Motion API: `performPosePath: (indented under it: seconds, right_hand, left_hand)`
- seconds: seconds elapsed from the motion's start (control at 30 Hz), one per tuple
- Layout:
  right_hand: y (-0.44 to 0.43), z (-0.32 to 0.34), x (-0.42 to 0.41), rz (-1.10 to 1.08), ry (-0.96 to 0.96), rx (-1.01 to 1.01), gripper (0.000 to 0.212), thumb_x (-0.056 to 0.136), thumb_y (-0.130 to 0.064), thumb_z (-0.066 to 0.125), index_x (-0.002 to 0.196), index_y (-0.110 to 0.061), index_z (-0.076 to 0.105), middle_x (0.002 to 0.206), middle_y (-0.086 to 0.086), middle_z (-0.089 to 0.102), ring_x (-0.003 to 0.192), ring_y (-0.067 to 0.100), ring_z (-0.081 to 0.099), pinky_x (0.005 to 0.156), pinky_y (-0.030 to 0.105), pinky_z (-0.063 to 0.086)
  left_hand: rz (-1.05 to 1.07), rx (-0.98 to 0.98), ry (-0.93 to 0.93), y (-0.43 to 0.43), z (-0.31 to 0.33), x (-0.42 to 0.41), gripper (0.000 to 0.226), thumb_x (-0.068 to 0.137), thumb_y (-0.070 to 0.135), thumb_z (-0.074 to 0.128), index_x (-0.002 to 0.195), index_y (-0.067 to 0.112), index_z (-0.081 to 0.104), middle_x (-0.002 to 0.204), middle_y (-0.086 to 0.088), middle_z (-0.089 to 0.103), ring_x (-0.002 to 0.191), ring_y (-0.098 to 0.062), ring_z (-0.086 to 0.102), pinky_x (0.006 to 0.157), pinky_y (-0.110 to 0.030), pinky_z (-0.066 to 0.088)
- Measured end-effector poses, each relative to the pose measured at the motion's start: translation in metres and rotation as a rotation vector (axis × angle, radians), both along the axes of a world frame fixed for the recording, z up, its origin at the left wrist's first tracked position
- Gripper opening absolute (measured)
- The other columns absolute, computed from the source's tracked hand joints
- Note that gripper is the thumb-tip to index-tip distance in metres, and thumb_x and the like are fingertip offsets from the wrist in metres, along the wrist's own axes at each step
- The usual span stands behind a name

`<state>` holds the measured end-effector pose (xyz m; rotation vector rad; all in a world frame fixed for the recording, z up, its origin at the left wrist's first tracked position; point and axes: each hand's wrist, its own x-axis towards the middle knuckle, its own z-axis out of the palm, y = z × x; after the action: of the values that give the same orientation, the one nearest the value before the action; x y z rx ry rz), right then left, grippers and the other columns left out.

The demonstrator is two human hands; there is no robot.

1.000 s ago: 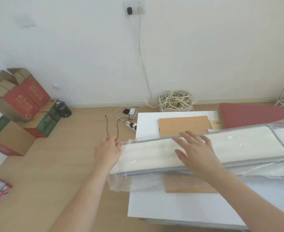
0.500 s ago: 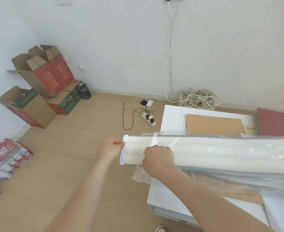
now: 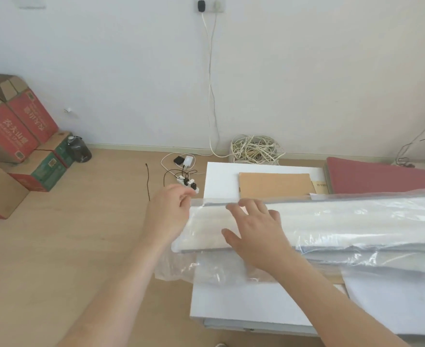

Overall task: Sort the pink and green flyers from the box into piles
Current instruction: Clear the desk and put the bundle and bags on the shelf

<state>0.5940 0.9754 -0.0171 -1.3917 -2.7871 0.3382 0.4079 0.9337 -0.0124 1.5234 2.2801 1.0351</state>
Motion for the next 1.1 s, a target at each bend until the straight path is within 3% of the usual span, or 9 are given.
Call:
performPosePath:
  seconds: [0.07,0.17,0.27,0.37,0.5,0.6,0.8,0.93,1.1]
  right_hand:
    - [0.012,-0.006,0.021,-0.082,-0.113,-0.047,0.068,0.092,-0.056,0.041,0.149,-0.030,0.015,0.159,0.002,0.010,0.147,0.025,0.003,0.110,0.050,0.023]
    - [0.015,-0.017,0.043,-0.146,-0.188,-0.179,0.083,0.089,-0.063,0.042,0.152,-0.031,-0.002,0.161,0.001,-0.008,0.147,0.030,-0.003,0.111,0.053,0.023]
    - [0.017,-0.011,0.063,-0.146,-0.155,-0.174,0.087,0.087,-0.062,0.048,0.151,-0.035,-0.005,0.161,0.000,-0.004,0.144,0.027,0.013,0.107,0.052,0.029]
    - [0.033,0.002,0.087,-0.131,-0.167,-0.018,0.090,0.085,-0.060,0.054,0.150,-0.038,-0.004,0.161,0.000,-0.002,0.146,0.022,0.009,0.106,0.050,0.027]
    - [0.072,0.010,0.130,-0.185,-0.252,0.025,0.091,0.081,-0.063,0.058,0.150,-0.037,0.005,0.160,-0.001,0.008,0.148,0.020,-0.002,0.110,0.056,0.017]
    - [0.077,0.011,0.155,-0.174,-0.278,-0.044,0.081,0.078,-0.066,0.059,0.143,-0.030,0.027,0.135,-0.002,0.045,0.137,0.020,0.029,0.103,0.052,0.022]
    - [0.079,0.034,0.220,-0.204,-0.281,0.019,0.052,0.078,-0.030,0.070,0.122,-0.028,0.044,0.106,-0.005,0.056,0.108,0.021,0.054,0.078,0.041,0.026]
    - [0.088,0.086,0.251,-0.161,-0.181,0.440,0.039,0.064,-0.007,0.066,0.095,-0.030,0.058,0.081,-0.009,0.053,0.084,0.020,0.058,0.067,0.033,0.013]
    - [0.073,0.063,0.275,-0.153,-0.022,0.663,0.044,0.054,0.002,0.047,0.092,-0.018,0.058,0.085,0.003,0.052,0.076,0.027,0.049,0.059,0.034,0.036]
  left_hand:
    - [-0.293,-0.138,0.151,0.022,-0.008,0.036,0.027,0.094,0.025,0.054,0.118,0.021,0.064,0.126,0.007,0.059,0.119,-0.014,0.051,0.097,-0.031,0.040]
    - [-0.475,-0.501,0.374,0.046,-0.032,0.068,0.072,0.089,0.053,0.053,0.147,0.020,0.026,0.153,-0.002,0.030,0.141,-0.019,0.024,0.114,-0.044,0.019]
    - [-0.450,-0.589,0.350,0.057,-0.038,0.066,0.093,0.073,0.058,0.068,0.146,0.026,0.021,0.141,-0.001,0.036,0.134,-0.023,0.028,0.109,-0.045,0.025]
    - [-0.491,-0.584,0.403,0.054,-0.036,0.063,0.074,0.070,0.049,0.074,0.133,0.030,0.042,0.122,0.003,0.040,0.121,-0.020,0.034,0.097,-0.037,0.033]
    - [-0.647,-0.517,0.206,0.048,-0.037,0.062,0.049,0.076,0.025,0.074,0.110,0.031,0.039,0.112,0.011,0.043,0.110,-0.017,0.044,0.088,-0.029,0.039]
    - [-0.664,-0.503,0.109,0.051,-0.029,0.060,0.047,0.077,0.013,0.071,0.105,0.033,0.040,0.115,0.015,0.054,0.104,-0.014,0.053,0.081,-0.026,0.043]
    - [-0.574,-0.287,0.372,0.069,0.019,0.081,0.055,0.069,0.006,0.072,0.096,0.051,0.055,0.089,0.013,0.066,0.087,-0.022,0.060,0.064,-0.031,0.043]
    - [-0.503,0.070,0.430,0.075,0.046,0.098,0.051,0.055,-0.003,0.066,0.088,0.036,0.062,0.084,0.016,0.064,0.082,-0.019,0.059,0.054,-0.028,0.040]
    - [-0.432,0.221,0.646,0.058,0.024,0.131,0.049,0.045,-0.001,0.041,0.088,0.024,0.048,0.087,0.007,0.049,0.080,-0.024,0.046,0.061,-0.034,0.031]
